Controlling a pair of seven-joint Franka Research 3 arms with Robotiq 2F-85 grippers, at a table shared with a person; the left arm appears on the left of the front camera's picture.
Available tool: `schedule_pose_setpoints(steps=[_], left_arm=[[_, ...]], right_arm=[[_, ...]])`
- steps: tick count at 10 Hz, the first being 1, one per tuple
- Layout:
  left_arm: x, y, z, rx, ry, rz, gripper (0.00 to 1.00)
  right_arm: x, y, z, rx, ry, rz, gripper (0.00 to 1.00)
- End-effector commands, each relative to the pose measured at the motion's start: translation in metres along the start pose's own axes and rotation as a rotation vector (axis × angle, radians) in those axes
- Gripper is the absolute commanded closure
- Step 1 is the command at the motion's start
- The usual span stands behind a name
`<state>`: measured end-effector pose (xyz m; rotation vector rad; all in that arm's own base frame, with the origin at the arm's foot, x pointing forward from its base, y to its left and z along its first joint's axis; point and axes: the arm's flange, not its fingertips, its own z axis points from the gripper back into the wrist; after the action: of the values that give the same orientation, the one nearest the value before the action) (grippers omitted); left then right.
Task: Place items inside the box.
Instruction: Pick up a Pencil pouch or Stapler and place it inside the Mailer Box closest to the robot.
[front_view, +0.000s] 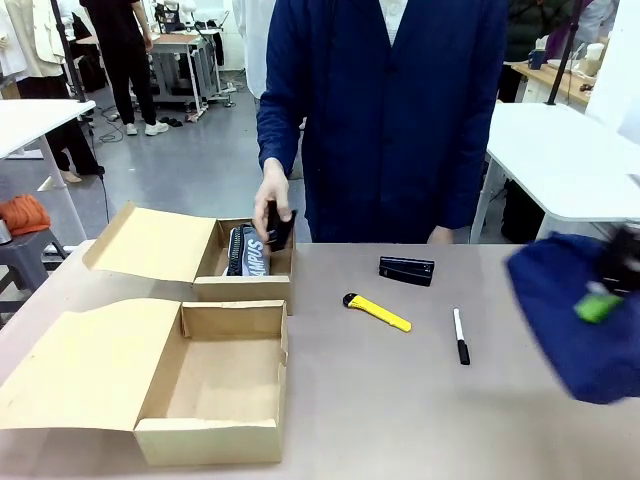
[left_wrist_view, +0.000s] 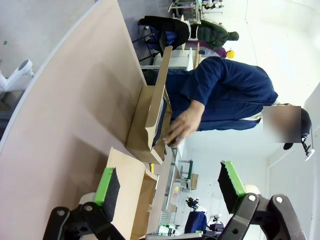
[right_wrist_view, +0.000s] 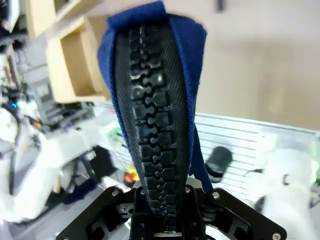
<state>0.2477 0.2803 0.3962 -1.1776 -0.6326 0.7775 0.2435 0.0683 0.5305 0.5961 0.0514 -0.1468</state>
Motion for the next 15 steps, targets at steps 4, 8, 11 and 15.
schedule_pose_setpoints(steps=[4,8,11,15], left_arm=[[-0.001,0.000,-0.001,-0.024,-0.009,-0.020,0.00],[-0.001,0.000,-0.001,-0.024,-0.009,-0.020,0.00],[-0.001,0.000,-0.001,-0.024,-0.009,-0.020,0.00],[-0.001,0.000,-0.001,-0.024,-0.009,-0.020,0.00]], right_arm=[[-0.014,0.173,-0.126,-0.001,0.070,0.121,0.93],[-0.036,0.179,-0.141,-0.038,0.101,0.144,0.93],[-0.017,0.253,-0.198,-0.194,0.038,0.141,0.93],[0.005,0.321,-0.280,-0.323,0.003,0.158,0.93]])
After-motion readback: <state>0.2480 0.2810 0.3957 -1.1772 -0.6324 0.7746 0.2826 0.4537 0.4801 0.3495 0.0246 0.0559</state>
